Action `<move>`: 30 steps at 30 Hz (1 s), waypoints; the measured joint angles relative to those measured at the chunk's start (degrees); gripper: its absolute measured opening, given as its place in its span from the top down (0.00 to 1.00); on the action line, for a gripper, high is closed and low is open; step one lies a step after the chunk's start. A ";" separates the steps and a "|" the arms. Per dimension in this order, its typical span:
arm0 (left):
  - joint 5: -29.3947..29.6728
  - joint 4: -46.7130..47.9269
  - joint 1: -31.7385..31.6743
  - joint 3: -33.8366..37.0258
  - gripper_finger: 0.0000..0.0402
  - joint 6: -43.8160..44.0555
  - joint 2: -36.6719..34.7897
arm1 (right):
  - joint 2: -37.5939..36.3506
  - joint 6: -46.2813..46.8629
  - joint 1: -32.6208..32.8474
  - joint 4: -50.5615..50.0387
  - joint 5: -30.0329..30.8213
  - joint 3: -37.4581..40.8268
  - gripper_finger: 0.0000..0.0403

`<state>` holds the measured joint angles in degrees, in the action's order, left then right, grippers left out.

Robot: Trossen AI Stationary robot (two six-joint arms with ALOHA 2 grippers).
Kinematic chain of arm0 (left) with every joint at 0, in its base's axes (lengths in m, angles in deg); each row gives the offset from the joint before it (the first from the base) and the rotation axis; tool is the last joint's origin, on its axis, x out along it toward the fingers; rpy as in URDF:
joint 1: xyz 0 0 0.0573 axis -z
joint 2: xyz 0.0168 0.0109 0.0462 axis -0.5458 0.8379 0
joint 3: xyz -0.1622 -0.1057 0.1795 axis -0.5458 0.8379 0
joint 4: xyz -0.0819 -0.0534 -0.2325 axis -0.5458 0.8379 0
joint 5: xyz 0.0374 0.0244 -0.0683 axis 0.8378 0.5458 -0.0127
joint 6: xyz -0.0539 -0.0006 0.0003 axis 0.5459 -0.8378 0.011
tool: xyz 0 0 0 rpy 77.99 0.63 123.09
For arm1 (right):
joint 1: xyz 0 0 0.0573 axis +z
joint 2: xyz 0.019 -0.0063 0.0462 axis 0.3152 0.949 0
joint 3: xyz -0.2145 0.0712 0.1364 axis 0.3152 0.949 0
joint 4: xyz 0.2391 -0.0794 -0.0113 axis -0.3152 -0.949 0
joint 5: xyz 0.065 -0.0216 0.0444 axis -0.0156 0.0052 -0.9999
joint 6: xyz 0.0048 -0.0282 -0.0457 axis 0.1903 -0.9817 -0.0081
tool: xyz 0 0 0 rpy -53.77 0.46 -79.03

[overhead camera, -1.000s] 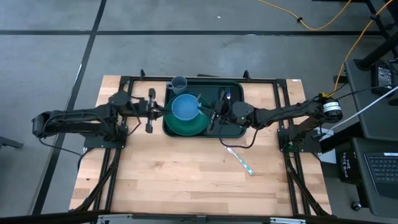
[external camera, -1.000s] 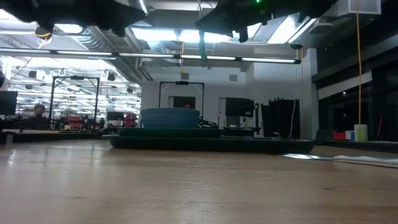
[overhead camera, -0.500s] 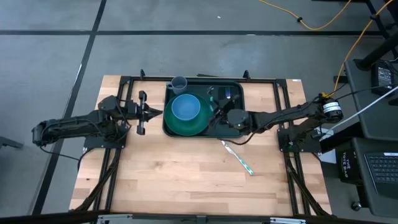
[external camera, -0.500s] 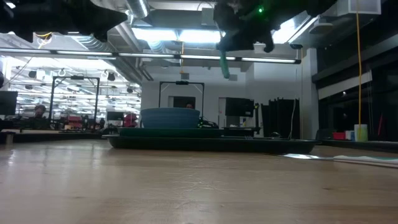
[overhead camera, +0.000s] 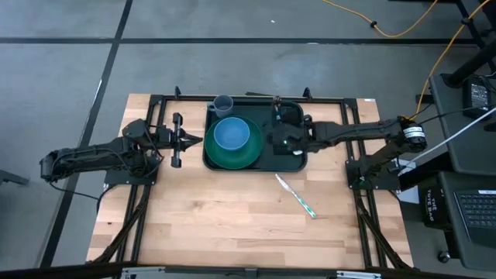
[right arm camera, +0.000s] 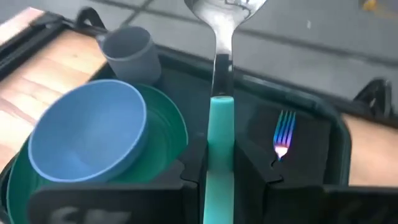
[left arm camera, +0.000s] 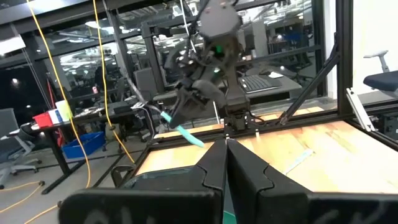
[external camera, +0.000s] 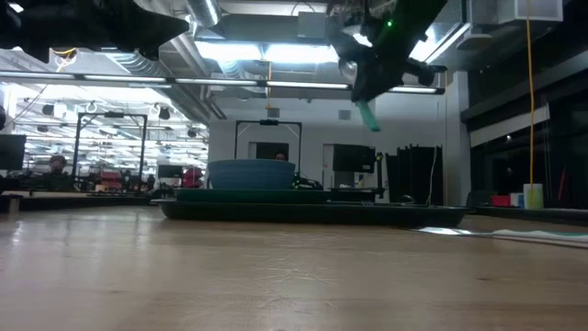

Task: Set up tray
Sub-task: Put the light blue spoon on the black table napkin to the left of the blue fork

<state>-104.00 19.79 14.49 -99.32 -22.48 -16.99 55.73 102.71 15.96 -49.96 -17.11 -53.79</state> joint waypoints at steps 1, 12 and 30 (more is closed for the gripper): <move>0.00 0.00 0.00 0.00 0.98 -0.01 0.00 | 0.00 0.57 -0.87 -0.40 -1.35 0.00 0.86; 0.00 0.00 0.00 0.00 0.99 -0.02 0.00 | 0.00 1.27 -9.99 -2.28 -18.40 -0.02 0.86; 0.00 0.04 0.00 0.00 0.98 -0.02 0.00 | 4.03 6.91 -17.62 -8.01 -27.73 -0.07 0.86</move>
<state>-104.00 19.83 14.49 -99.32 -22.49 -16.99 59.76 109.63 -1.66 -57.97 -44.83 -53.85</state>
